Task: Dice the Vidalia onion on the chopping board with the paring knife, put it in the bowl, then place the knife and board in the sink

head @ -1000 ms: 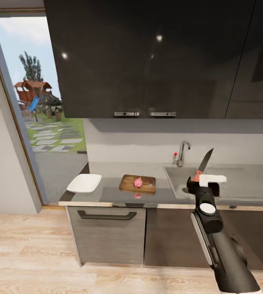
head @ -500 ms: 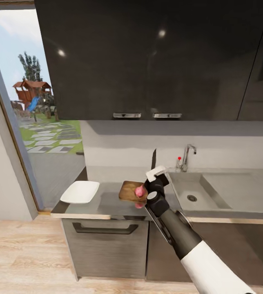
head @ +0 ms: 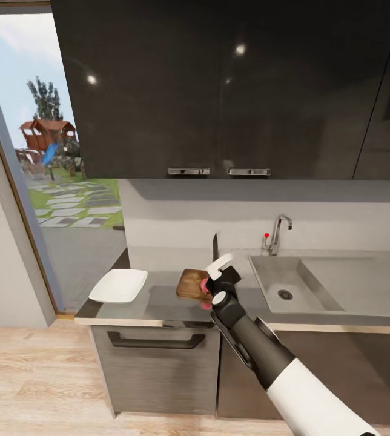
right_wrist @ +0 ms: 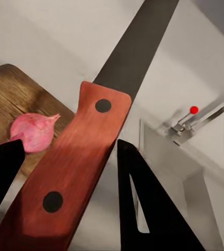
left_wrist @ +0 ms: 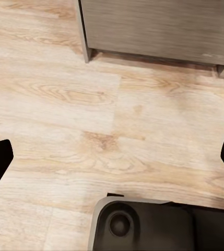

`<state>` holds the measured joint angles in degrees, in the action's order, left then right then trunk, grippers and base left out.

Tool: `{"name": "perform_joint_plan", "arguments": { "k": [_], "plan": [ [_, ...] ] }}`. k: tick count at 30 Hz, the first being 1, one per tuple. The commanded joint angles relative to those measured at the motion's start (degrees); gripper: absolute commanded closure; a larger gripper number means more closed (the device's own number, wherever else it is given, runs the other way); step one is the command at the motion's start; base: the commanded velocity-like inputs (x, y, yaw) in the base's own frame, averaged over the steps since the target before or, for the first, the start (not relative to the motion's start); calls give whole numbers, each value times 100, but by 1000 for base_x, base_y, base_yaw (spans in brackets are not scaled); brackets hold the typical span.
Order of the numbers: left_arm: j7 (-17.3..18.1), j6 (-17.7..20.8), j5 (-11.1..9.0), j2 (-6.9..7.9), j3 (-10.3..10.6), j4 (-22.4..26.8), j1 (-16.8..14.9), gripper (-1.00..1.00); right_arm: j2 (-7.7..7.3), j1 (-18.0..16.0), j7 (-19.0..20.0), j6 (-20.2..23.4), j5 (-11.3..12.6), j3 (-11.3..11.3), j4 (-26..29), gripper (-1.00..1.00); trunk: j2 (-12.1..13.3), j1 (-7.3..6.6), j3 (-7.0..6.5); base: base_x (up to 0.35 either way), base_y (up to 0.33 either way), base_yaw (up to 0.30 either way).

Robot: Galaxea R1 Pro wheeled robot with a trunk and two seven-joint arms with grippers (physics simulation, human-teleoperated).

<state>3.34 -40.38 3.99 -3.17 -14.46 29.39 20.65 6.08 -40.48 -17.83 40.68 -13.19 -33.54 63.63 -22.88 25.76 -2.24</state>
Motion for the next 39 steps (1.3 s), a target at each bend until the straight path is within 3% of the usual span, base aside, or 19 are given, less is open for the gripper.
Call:
{"name": "perform_joint_plan", "arguments": {
  "k": [1, 2, 4, 5, 7, 13, 18, 19, 20, 22, 26, 28, 33, 35, 39],
  "plan": [
    [35, -5, 41, -9, -48, 6, 2, -100, -5, -4, -2, 84, -22, -111, 1, 100, -3, 2, 1, 0, 0, 0],
    [35, -5, 41, -9, -48, 4, 3, -100, -11, -4, 8, 155, -23, -238, 0, 100, -3, 2, 1, 0, 0, 0],
    [35, -5, 41, -9, -48, -1, 3, -100, -27, -3, 21, 443, -29, -757, 2, 100, -3, 2, 1, 0, 0, 0],
    [35, -5, 41, -9, -46, -2, 2, -100, -27, -3, 23, 490, -31, -853, 1, 100, -3, 2, 1, 0, 0, 0],
    [35, -5, 41, -9, -48, -2, 4, -100, -27, -4, 24, 551, -32, -978, 1, 100, -3, 2, 1, 0, 0, 0],
    [35, -5, 41, -9, -41, -2, 1, -100, -82, -4, 15, 572, -43, -1033, 2, 100, -3, 2, 1, 1, -117, 0],
    [35, -5, 41, -9, -39, -3, 1, -100, -91, -4, 34, 565, -556, -1309, 1, 100, -3, 2, 1, 76, -263, 0],
    [35, -1, 39, -9, -39, -3, 1, -100, -84, -2, 49, 559, -762, -1480, 0, 100, -3, 2, 1, 146, -271, 0],
    [35, -2, 40, -9, -39, -3, 1, -100, -78, -3, 53, 558, -797, -1544, 0, 100, -3, 2, 1, 171, -258, 0],
    [35, -4, 39, -9, -39, -3, 1, -100, -63, -3, 56, 557, -828, -1670, 0, 100, -3, 2, 1, 192, -247, 0],
    [34, 1, 35, -9, -40, -3, -5, -100, -21, -2, 73, 556, -856, -2201, 0, 100, -3, 2, 1, 213, -236, 0],
    [31, 3, 36, -9, -39, -7, -7, -100, 4, -3, 76, 556, -859, -2325, 0, 100, -3, 2, 1, 216, -242, 0],
    [28, 4, 37, -10, -39, -40, -10, -100, 15, -2, 116, 543, -860, -2372, 0, 100, -3, 2, 1, 203, -253, 0],
    [27, 4, 38, -9, -39, -64, -26, -100, 19, -3, 322, 540, -860, -2413, -3, 100, -3, 2, 1, 181, -232, 0],
    [26, 4, 34, -10, -39, -100, -72, -100, 24, -3, 819, 531, -860, -2757, -1, 100, -3, 2, 1, 69, -92, 0]
  ]
}}
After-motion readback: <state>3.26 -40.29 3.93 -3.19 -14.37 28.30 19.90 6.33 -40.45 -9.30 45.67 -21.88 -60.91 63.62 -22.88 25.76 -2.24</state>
